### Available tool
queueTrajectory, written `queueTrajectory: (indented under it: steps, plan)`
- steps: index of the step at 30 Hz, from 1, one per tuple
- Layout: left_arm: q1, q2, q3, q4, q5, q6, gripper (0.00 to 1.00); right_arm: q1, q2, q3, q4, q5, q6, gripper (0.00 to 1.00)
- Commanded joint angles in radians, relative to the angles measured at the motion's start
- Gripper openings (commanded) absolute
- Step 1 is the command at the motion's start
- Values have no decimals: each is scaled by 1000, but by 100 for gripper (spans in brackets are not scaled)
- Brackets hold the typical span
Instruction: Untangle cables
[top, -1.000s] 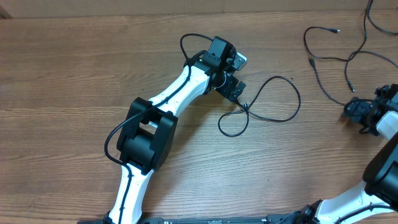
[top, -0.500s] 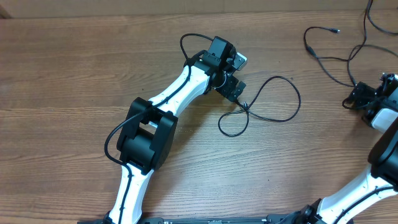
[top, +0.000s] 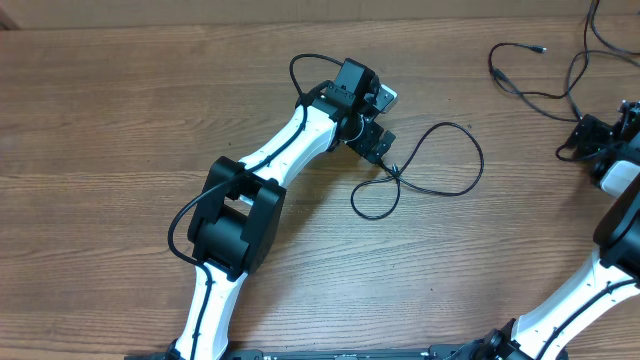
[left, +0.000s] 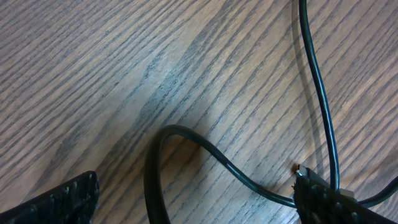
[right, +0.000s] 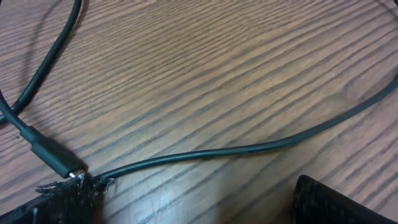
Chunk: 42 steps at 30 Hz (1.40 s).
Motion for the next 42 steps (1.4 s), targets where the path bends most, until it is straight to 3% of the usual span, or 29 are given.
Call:
queueTrajectory:
  steps: [1,6,8,10,17,23,29,33,42]
  plan:
    - [5,8,13,1,-6,20,100,4,152,-67,-93,21,-30,100]
    - [5,8,13,1,-6,20,100,4,151,16,-266,9,-30,100]
    - [5,8,13,1,-6,20,100,4,131,154,-516,12,-30,100]
    - [5,8,13,1,-6,20,100,5,17,228,-656,8,-30,100]
    - [5,8,13,1,-6,19,100,5,-277,228,-768,-127,-29,100]
    - [5,8,13,28,-32,19,100,22,-462,228,-909,-377,-28,100]
    - [13,8,13,-18,-36,8,100,151,-484,226,-1042,-375,-26,100]
    - [58,-6,18,-29,-26,-72,99,310,-484,226,-1069,-337,-30,100]
    - [256,-7,24,-43,241,-183,100,528,-467,178,-1099,-146,-50,100]
